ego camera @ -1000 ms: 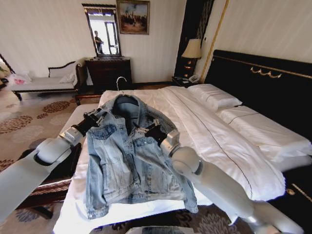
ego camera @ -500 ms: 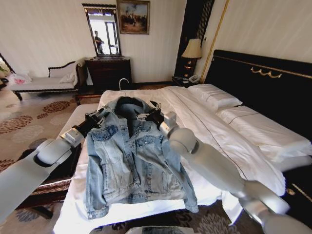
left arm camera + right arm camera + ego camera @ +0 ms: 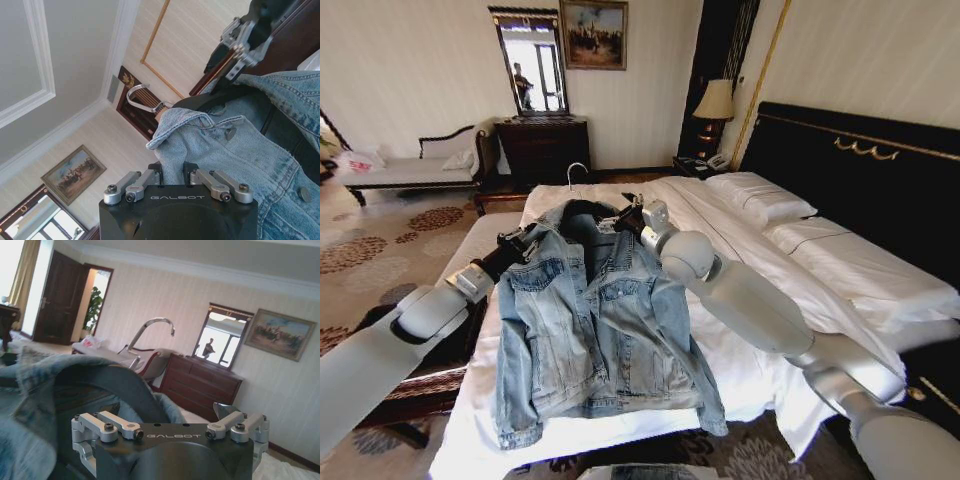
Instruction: Pick up the clothes from the bed and hang them on the clothes hanger.
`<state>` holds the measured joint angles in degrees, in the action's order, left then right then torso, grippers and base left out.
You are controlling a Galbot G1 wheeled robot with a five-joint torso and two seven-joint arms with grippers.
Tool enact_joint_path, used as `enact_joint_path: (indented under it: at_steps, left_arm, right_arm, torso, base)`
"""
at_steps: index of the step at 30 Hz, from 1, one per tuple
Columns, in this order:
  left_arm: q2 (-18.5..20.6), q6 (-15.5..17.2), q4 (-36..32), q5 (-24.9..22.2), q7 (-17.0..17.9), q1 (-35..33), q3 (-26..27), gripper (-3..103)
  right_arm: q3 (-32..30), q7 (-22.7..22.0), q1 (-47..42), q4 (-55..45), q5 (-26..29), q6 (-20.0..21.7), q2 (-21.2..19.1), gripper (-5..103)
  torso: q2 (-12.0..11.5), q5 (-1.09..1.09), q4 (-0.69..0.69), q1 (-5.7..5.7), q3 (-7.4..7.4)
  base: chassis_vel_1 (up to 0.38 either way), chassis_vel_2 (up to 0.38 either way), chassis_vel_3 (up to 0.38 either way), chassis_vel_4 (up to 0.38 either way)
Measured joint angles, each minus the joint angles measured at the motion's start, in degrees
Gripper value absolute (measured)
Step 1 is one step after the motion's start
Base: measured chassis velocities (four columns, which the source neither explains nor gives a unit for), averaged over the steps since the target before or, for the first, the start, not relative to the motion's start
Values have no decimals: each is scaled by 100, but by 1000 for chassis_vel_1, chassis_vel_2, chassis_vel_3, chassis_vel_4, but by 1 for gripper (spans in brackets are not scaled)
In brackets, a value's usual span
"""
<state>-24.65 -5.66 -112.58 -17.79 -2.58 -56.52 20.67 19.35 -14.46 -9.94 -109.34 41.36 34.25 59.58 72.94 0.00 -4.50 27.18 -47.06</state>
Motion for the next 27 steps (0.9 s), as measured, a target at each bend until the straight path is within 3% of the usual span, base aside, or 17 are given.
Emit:
enact_joint_path:
  at_steps: [3, 10, 26, 27]
  left_arm:
    - [-1, -17, 2, 14, -4, -40, 38, 21]
    - [-2, -23, -5, 14, -5, -14, -1, 21]
    - [16, -9, -112, 20, -5, -52, 14, 20]
    - [17, -7, -114, 20, -5, -52, 14, 20]
  right_arm:
    - [-65, 129, -124, -211, -17, 66, -252, 100]
    - [-97, 230, -236, -177, -217, 89, -377, 100]
    - [263, 98, -81, 349, -303, 242, 205, 101]
    - [268, 79, -77, 369, -303, 242, 229, 97]
  torso:
    - [0, 0, -1, -1, 0]
    - [0, 1, -1, -2, 1]
    - [0, 0, 0, -1, 0]
    - [0, 0, 0, -1, 0]
  base:
    - [0, 0, 0, 0]
    - [0, 0, 0, 0]
    - [0, 0, 0, 0]
    - [0, 0, 0, 0]
